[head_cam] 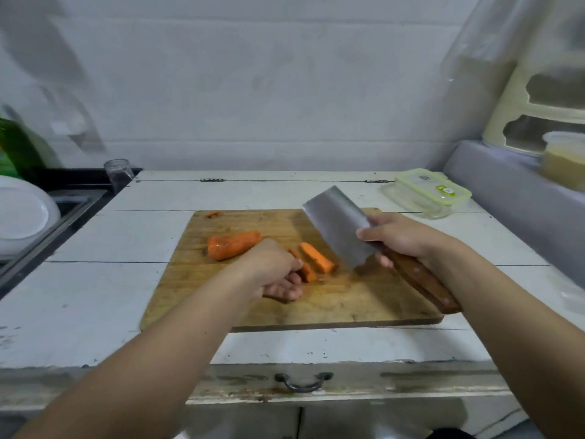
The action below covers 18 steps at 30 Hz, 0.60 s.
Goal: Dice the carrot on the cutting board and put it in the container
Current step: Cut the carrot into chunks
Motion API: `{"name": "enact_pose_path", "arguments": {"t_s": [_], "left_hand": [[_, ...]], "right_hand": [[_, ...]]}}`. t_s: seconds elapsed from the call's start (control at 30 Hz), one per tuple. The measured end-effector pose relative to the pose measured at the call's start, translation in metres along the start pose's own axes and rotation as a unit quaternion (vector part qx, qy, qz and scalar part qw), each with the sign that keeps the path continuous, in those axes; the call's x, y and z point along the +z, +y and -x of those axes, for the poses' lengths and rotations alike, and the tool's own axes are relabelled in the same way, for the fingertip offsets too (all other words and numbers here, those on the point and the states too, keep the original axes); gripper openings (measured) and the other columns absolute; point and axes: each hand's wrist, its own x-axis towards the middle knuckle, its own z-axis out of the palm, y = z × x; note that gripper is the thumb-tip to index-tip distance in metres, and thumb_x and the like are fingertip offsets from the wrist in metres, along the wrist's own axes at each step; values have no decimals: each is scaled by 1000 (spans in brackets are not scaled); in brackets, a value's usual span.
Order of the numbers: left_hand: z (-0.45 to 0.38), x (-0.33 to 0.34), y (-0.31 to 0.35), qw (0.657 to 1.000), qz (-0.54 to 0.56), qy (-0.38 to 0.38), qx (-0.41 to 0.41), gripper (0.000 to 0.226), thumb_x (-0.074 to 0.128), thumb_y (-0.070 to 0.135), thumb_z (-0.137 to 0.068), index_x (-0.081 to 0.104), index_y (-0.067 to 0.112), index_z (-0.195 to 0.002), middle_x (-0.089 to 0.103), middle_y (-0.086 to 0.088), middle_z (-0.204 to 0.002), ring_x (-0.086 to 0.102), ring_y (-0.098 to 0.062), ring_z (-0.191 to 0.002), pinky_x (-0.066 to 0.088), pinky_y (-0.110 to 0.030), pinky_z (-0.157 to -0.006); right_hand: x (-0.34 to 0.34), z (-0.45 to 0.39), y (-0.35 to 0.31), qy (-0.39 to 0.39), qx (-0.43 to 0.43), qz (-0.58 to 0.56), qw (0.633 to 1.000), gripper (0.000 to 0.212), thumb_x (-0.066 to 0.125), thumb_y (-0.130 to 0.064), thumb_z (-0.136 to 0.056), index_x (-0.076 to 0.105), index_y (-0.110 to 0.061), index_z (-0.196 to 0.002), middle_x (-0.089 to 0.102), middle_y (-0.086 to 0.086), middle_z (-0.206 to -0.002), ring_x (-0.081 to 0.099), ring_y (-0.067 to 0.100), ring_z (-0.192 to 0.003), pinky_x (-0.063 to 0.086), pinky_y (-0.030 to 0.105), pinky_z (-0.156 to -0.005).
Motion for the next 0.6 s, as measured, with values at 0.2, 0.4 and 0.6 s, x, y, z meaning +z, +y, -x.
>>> {"name": "enact_pose_path", "arguments": {"t_s": [0.2, 0.4, 0.6], "left_hand": [[-7, 0, -4, 979, -127, 98, 124, 7, 52, 19, -102, 51, 17, -95, 69, -8, -69, 67, -27, -56, 57, -34, -50], [-31, -10, 1, 844, -411, 38, 343, 34, 68, 15, -95, 71, 29, -125, 62, 7, -127, 53, -15, -121, 41, -36, -108], [-53, -6, 33, 771, -550, -66, 314, 24, 67, 32, -96, 72, 38, -119, 71, 15, -113, 63, -11, -103, 53, -39, -93]], "right_hand": [[-22, 3, 22, 28, 27, -117, 992, 21, 50, -15, -104, 53, -8, -84, 51, 5, -43, 40, 12, -32, 33, 19, -35], [-24, 2, 31, 36, 32, -133, 990, 20, 49, -14, -104, 51, -6, -87, 57, 4, -45, 41, 12, -34, 35, 21, -37], [-23, 3, 38, 43, 42, -140, 988, 13, 51, -15, -103, 53, -4, -97, 55, 7, -46, 43, 14, -35, 36, 20, -38]]}}
